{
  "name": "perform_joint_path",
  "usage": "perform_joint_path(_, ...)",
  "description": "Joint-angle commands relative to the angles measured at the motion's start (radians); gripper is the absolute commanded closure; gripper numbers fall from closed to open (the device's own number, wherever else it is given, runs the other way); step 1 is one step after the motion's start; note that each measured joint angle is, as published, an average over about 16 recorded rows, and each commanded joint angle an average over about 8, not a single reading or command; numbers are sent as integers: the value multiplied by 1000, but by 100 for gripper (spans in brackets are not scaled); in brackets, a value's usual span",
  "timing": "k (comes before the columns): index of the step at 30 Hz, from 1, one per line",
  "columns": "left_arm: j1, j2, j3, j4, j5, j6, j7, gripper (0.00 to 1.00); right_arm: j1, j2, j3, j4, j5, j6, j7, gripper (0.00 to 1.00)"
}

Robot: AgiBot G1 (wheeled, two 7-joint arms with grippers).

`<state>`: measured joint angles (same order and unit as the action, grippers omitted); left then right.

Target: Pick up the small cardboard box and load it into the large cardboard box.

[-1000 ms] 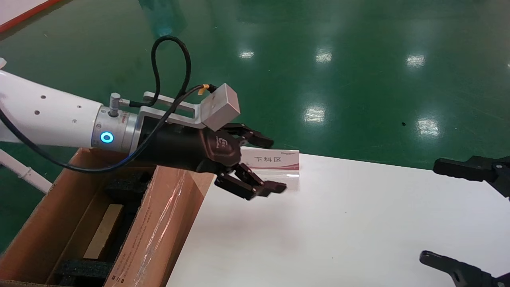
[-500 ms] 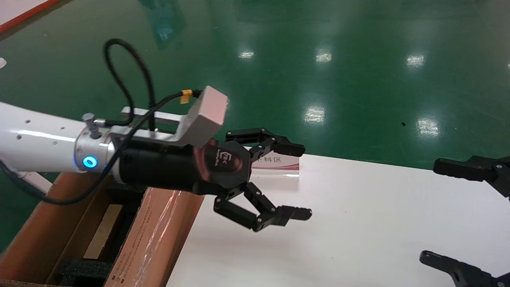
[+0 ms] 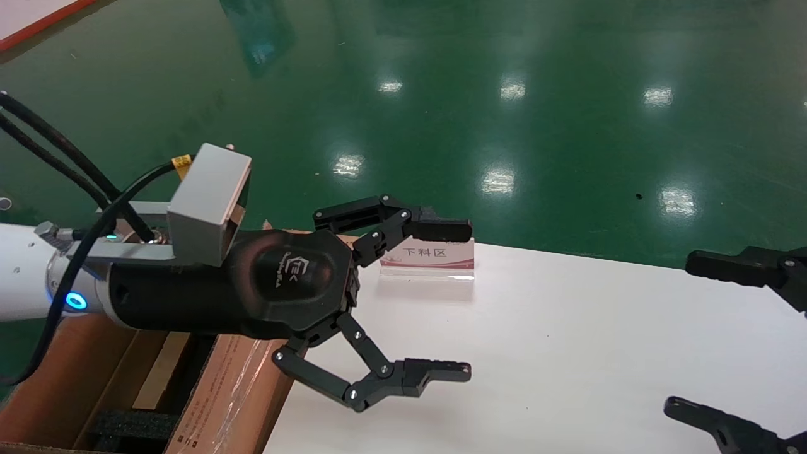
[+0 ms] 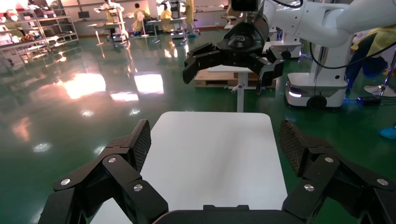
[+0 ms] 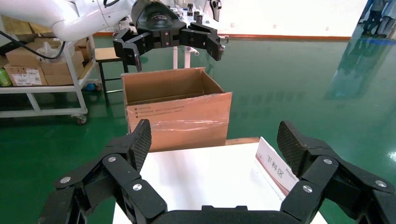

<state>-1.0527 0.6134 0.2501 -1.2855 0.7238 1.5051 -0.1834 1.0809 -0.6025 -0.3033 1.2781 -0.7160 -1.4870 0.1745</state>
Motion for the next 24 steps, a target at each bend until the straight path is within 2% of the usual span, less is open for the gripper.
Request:
perform_joint_path(1, 27, 3, -37, -2, -9, 13, 9, 0, 0, 0, 0, 0, 0, 0, 0, 0)
perform_joint_path(24, -16, -1, 22, 1, 4, -7, -4, 0, 0, 0, 0, 0, 0, 0, 0, 0)
